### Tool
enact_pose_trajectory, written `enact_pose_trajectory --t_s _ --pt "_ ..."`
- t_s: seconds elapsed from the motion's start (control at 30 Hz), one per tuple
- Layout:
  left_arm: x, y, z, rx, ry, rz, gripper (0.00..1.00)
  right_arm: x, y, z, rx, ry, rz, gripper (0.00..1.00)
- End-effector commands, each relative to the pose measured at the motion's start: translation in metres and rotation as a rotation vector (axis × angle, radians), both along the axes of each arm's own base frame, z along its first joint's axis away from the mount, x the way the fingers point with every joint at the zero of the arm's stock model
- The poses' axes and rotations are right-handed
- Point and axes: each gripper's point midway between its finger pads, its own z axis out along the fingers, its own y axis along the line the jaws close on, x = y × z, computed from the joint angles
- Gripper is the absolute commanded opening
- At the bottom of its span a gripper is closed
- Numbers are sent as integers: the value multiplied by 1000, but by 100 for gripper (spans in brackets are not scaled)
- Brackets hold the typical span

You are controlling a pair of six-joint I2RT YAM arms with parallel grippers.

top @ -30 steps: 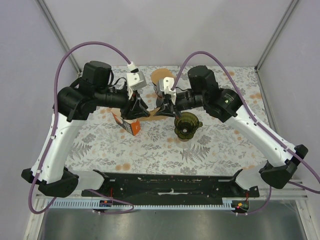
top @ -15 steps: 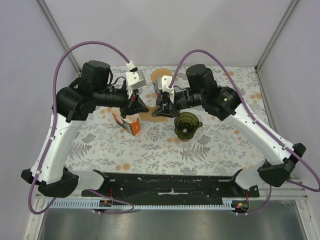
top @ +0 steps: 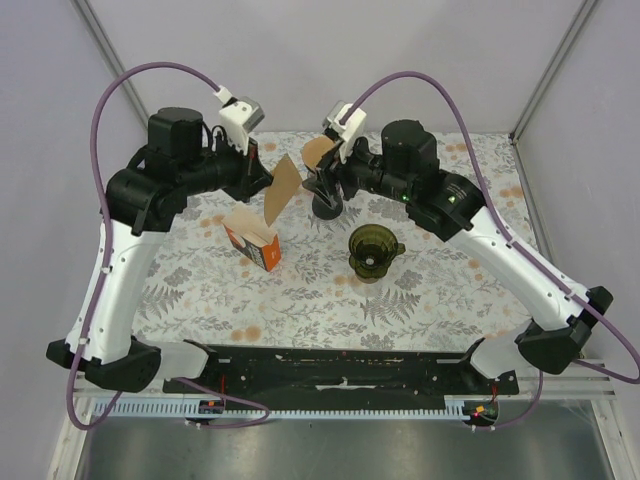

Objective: Place the coffee filter in the dripper

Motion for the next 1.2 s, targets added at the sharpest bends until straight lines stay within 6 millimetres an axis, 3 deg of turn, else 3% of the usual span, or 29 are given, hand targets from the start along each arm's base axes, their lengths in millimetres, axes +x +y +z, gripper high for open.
enact_pose_trajectory --t_s 0.0,0.17,0.37,0.67,0.93,1.17 --pt "30 17 17 -140 49 233 2 -6 13 58 241 -41 -106 71" --pt "38 19 19 -216 99 292 2 -16 60 50 276 49 -34 75" --pt "30 11 21 -257 128 245 2 -7 84 47 312 108 -19 62" --pt "21 12 23 -251 106 208 2 14 77 40 315 112 -106 21" --pt "24 18 21 -204 65 223 2 23 65 27 295 116 -150 16" --pt "24 21 23 -190 41 225 2 30 63 22 290 117 -172 18"
